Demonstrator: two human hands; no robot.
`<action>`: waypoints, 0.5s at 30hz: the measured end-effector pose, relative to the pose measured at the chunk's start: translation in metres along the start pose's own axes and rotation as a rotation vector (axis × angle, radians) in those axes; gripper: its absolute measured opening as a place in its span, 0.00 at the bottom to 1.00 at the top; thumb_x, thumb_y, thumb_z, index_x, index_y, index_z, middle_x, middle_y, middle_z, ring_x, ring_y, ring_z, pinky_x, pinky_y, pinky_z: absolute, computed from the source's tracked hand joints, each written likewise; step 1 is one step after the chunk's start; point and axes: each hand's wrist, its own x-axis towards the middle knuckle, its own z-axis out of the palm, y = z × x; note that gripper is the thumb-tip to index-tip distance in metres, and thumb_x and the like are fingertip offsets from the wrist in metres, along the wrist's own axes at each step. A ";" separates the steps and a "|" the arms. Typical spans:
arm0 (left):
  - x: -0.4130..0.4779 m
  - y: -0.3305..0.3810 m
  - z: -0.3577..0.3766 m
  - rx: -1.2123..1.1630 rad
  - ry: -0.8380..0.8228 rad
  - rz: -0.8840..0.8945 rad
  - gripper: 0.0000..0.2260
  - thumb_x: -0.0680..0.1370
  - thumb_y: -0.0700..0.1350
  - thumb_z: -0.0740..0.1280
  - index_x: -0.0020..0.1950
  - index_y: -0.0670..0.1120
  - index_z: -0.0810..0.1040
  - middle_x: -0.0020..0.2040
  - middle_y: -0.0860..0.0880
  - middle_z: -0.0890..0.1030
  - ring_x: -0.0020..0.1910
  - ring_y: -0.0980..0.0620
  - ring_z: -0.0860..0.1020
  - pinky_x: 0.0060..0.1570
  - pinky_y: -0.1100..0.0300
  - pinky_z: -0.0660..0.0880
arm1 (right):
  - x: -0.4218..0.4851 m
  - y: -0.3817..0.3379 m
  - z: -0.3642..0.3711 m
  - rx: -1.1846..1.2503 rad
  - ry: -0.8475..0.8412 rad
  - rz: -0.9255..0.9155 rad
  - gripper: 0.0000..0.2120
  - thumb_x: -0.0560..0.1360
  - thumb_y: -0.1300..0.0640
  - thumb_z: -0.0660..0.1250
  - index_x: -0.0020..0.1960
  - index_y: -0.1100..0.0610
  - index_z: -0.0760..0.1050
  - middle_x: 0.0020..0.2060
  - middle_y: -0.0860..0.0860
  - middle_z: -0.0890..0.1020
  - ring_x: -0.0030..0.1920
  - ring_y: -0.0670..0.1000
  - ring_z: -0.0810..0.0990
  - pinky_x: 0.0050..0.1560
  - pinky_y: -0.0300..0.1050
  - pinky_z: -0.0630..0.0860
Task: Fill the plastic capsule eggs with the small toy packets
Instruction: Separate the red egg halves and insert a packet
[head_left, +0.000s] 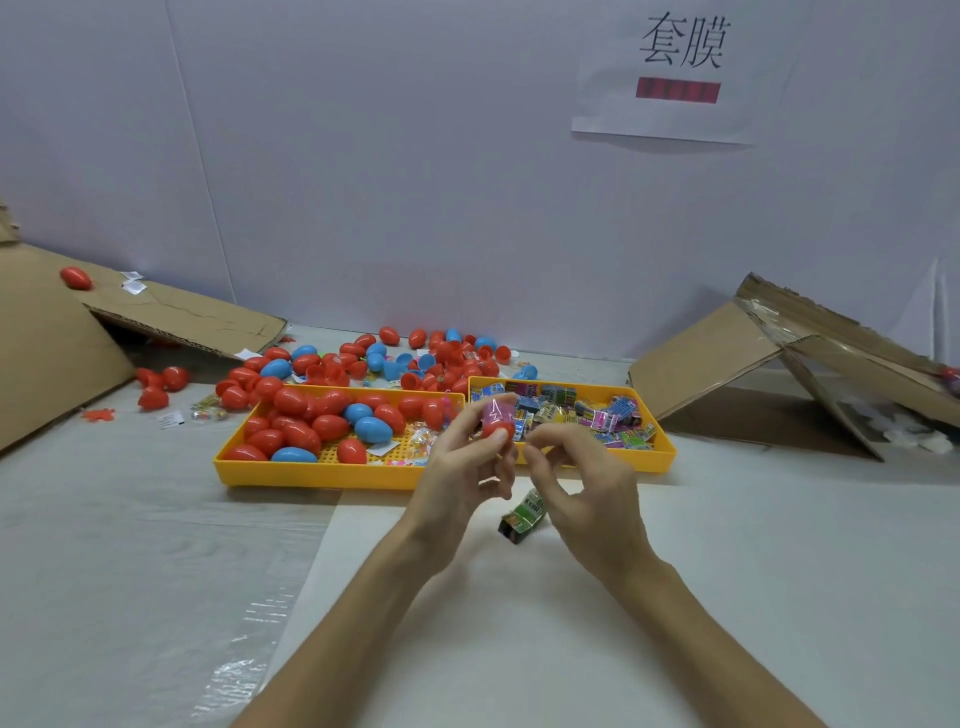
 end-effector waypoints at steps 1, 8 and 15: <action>0.000 0.000 0.001 -0.007 -0.025 -0.011 0.18 0.75 0.48 0.67 0.65 0.54 0.79 0.37 0.48 0.75 0.35 0.52 0.74 0.37 0.60 0.74 | 0.001 0.003 -0.002 -0.002 0.027 0.026 0.06 0.80 0.55 0.68 0.52 0.57 0.79 0.44 0.46 0.82 0.42 0.40 0.80 0.43 0.32 0.77; 0.000 -0.001 0.002 0.036 -0.067 -0.025 0.15 0.76 0.47 0.69 0.62 0.56 0.81 0.36 0.48 0.73 0.35 0.53 0.74 0.36 0.61 0.74 | 0.006 0.005 -0.008 0.033 0.067 0.044 0.08 0.77 0.55 0.71 0.53 0.57 0.83 0.44 0.44 0.85 0.35 0.41 0.81 0.35 0.41 0.80; -0.001 -0.001 -0.002 0.175 0.019 0.017 0.19 0.73 0.48 0.72 0.64 0.55 0.81 0.35 0.51 0.76 0.33 0.52 0.72 0.37 0.62 0.75 | 0.006 0.005 -0.008 -0.034 0.036 -0.004 0.04 0.76 0.61 0.72 0.50 0.60 0.84 0.42 0.48 0.85 0.32 0.44 0.80 0.34 0.42 0.79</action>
